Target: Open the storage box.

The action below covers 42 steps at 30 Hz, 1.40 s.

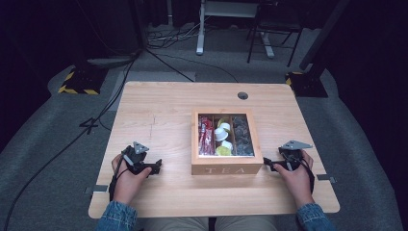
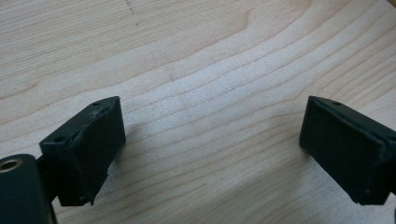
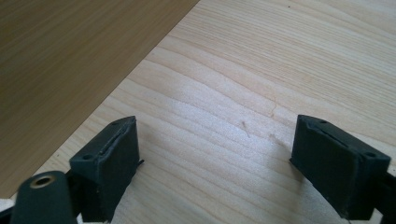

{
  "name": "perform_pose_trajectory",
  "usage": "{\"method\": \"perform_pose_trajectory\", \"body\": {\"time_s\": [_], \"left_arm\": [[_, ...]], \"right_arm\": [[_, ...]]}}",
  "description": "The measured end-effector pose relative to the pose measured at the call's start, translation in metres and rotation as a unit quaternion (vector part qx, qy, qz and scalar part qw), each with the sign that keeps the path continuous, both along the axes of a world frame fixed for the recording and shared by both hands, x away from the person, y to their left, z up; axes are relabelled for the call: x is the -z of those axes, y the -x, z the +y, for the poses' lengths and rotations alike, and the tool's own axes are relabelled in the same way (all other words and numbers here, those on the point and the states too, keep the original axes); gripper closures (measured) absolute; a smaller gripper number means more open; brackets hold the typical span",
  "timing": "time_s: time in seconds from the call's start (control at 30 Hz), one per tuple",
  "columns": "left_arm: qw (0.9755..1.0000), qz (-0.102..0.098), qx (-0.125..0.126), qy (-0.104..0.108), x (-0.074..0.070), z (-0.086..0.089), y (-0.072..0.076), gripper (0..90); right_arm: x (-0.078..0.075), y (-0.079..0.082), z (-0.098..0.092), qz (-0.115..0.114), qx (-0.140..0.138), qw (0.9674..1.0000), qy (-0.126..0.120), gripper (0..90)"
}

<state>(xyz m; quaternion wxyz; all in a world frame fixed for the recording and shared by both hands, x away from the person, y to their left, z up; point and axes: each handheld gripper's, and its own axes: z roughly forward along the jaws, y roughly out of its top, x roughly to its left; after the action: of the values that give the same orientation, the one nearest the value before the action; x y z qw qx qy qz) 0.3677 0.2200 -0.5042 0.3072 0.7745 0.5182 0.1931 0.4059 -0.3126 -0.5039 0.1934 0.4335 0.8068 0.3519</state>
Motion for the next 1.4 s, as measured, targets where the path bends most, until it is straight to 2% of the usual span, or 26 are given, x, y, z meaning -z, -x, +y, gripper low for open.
{"method": "perform_pose_trajectory", "body": {"time_s": [0.13, 0.2, 0.37, 0.5, 0.67, 0.9, 1.13, 1.4], "left_arm": [[1.0, 0.0, -0.002, 0.001, -0.003, 0.002, 0.002, 17.8], [1.0, -0.001, -0.005, 0.0, -0.003, 0.003, 0.002, 15.9], [1.0, 0.002, 0.002, -0.004, -0.009, 0.004, 0.004, 17.9], [0.9999, -0.007, 0.007, 0.003, -0.023, 0.002, 0.009, 18.9], [0.9997, -0.013, 0.018, 0.003, -0.037, 0.0, 0.013, 19.9], [0.9994, -0.018, 0.027, 0.011, -0.051, -0.007, 0.019, 21.3], [0.9979, -0.03, 0.054, 0.02, -0.068, -0.022, 0.025, 21.6], [0.9958, -0.039, 0.079, 0.027, -0.08, -0.033, 0.031, 21.9]], "right_arm": [[0.0, 0.0, 0.0, 0.0, 0.0, 1.0, 0.0, 14.9], [0.0, 0.0, 0.0, 0.0, 0.0, 1.0, -0.001, 14.9], [0.0, 0.0, 0.0, 0.0, 0.001, 1.0, -0.001, 14.9], [0.0, 0.0, 0.0, 0.0, 0.0, 1.0, -0.001, 14.9], [0.0, 0.0, 0.0, 0.0, 0.001, 1.0, -0.001, 14.9], [0.0, 0.0, 0.0, 0.0, 0.0, 1.0, -0.001, 14.9], [0.0, 0.0, 0.0, 0.0, 0.0, 1.0, 0.0, 15.0], [0.0, 0.001, 0.0, 0.0, 0.001, 1.0, -0.001, 15.4]]}}
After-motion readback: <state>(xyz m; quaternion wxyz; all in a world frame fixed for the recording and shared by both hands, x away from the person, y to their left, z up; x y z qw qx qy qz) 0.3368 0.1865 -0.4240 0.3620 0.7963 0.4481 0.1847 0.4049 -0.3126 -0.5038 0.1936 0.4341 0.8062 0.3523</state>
